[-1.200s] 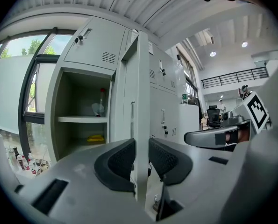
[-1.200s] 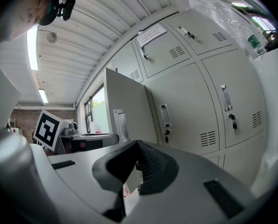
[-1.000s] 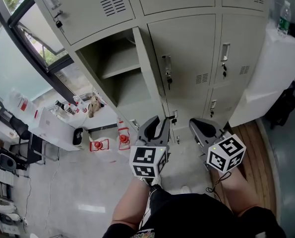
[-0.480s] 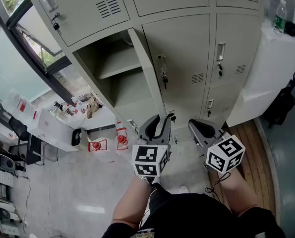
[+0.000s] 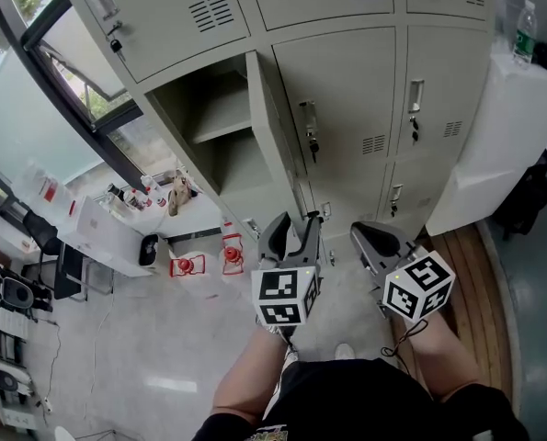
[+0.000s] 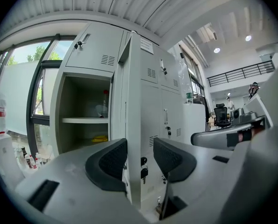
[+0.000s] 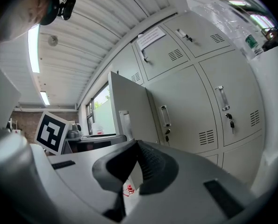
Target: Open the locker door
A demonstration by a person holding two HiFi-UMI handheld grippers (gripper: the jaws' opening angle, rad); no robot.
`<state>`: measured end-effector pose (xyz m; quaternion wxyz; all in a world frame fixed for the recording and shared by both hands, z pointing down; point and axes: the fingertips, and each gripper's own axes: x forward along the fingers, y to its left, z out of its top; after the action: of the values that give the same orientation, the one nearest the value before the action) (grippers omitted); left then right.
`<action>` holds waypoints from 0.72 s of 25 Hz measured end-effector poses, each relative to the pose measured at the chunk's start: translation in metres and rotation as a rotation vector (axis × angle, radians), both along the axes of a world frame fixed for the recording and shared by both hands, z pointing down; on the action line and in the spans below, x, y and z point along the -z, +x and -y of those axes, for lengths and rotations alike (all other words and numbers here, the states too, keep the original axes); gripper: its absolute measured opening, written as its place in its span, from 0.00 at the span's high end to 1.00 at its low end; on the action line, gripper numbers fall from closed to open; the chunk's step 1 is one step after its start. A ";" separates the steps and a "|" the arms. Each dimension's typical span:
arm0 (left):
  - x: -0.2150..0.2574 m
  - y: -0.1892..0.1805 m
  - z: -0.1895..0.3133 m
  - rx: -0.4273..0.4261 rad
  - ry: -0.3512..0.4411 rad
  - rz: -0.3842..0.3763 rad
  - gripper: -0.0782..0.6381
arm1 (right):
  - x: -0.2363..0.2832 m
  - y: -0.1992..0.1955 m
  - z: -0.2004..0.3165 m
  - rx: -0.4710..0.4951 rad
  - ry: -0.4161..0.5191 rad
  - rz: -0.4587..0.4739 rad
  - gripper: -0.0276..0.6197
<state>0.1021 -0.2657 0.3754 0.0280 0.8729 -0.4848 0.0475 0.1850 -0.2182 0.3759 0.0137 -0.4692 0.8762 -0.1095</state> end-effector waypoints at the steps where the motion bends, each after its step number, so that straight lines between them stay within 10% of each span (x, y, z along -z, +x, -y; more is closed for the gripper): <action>1: 0.000 0.001 0.000 0.006 0.004 0.005 0.67 | 0.001 -0.002 0.001 0.000 -0.001 0.002 0.87; 18: 0.004 -0.094 -0.026 -0.022 0.067 0.014 0.62 | 0.000 -0.116 0.010 0.026 -0.013 -0.009 0.87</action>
<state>0.0077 -0.2400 0.3709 -0.0050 0.8782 -0.4768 0.0376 0.0691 -0.2286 0.3757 0.0054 -0.4582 0.8816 -0.1134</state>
